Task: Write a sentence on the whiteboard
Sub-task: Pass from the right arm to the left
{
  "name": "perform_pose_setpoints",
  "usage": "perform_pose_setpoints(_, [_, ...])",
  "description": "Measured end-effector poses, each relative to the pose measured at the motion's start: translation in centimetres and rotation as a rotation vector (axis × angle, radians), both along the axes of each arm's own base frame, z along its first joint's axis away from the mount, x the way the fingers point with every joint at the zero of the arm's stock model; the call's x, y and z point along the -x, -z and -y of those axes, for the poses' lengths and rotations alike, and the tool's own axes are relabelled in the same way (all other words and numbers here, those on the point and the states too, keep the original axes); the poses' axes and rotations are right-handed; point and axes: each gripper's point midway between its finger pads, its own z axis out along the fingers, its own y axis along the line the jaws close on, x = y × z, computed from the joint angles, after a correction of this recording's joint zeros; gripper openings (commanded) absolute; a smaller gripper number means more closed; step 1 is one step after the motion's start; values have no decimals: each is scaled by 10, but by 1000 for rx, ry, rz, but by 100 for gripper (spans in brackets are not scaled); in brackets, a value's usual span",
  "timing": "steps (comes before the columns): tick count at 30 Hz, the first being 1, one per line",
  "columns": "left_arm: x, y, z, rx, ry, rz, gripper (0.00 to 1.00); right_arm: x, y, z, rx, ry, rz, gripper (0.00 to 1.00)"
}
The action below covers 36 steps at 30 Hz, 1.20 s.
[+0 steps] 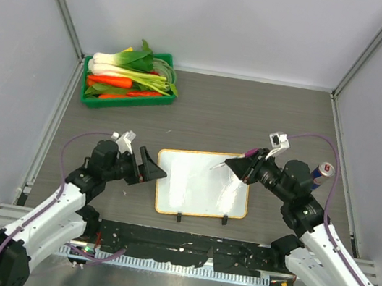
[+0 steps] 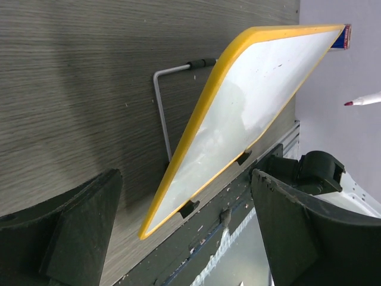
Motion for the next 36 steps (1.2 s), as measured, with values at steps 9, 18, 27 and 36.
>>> perform_pose_setpoints(9, [-15,-5,13,52,44,60,92,8,-11,-7,-29,-51,31,1])
perform_pose_setpoints(18, [-17,-4,14,37,64,96,91,12,-6,-18,-23,-87,17,1])
perform_pose_setpoints(27, [-17,-8,10,17,51,123,90,15,-4,-36,-37,-127,6,1])
perform_pose_setpoints(36, [-28,-74,-31,-129,-155,256,86,24,-3,-56,-52,-184,-3,1])
